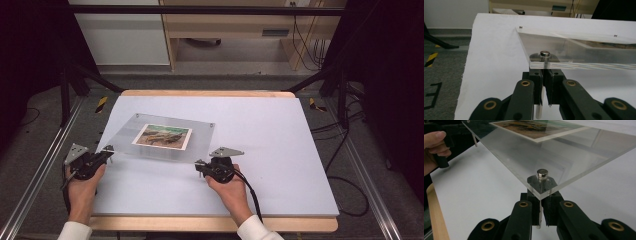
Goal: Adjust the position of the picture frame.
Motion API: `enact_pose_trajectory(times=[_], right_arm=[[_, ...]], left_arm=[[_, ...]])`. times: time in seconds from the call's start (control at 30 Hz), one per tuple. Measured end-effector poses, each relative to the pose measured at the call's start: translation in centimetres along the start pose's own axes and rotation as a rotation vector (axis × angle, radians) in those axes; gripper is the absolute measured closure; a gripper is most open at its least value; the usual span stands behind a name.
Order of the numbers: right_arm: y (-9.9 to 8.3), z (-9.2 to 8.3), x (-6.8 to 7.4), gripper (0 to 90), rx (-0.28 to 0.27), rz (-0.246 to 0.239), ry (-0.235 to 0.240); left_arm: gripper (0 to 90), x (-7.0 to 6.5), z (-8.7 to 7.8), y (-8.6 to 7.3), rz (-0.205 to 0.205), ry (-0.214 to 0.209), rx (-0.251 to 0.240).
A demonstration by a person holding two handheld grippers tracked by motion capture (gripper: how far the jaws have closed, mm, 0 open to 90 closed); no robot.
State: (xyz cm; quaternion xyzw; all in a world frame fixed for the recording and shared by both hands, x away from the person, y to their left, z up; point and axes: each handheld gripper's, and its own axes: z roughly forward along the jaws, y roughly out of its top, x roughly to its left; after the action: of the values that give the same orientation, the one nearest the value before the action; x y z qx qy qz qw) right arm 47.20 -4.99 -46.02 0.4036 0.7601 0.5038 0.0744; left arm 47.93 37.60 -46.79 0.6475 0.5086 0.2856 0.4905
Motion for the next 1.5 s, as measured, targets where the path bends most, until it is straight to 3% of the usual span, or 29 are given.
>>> enact_pose_trajectory(times=[0.07, 0.23, 0.43, 0.6, 0.87, 1.0, 1.17, 1.5], right_arm=[[-0.1, 0.0, 0.1, 83.9, -0.020, 0.012, -0.010], [-0.3, 0.1, 0.5, 79.4, -0.077, -0.025, -0.061], [-0.1, 0.5, 0.4, 84.1, -0.111, -0.019, -0.073], [0.1, 0.4, 0.4, 84.7, -0.099, -0.019, -0.067], [0.1, 0.4, 0.5, 84.8, -0.071, -0.031, -0.073], [0.2, 0.4, 0.5, 84.7, -0.073, -0.033, -0.082], [1.0, -0.2, 0.7, 83.8, -0.089, -0.032, -0.131], [2.1, -1.7, 0.2, 83.3, -0.108, -0.052, -0.165]], left_arm=[[84.1, -0.1, 0.0, 0.2, -0.005, 0.003, 0.000], [84.0, -0.2, -0.3, 0.6, -0.027, -0.005, 0.001], [84.1, -0.5, -0.6, 0.9, -0.037, -0.008, 0.004], [84.0, -0.5, -0.6, 0.8, -0.025, -0.016, 0.019], [79.6, -0.1, 0.1, 0.6, -0.041, -0.037, 0.025], [81.7, 0.0, 0.5, 0.9, -0.061, -0.061, 0.017], [84.0, -0.6, 0.0, 1.7, -0.027, -0.059, 0.018], [84.4, -2.8, -1.7, 2.6, -0.029, -0.058, 0.024]])
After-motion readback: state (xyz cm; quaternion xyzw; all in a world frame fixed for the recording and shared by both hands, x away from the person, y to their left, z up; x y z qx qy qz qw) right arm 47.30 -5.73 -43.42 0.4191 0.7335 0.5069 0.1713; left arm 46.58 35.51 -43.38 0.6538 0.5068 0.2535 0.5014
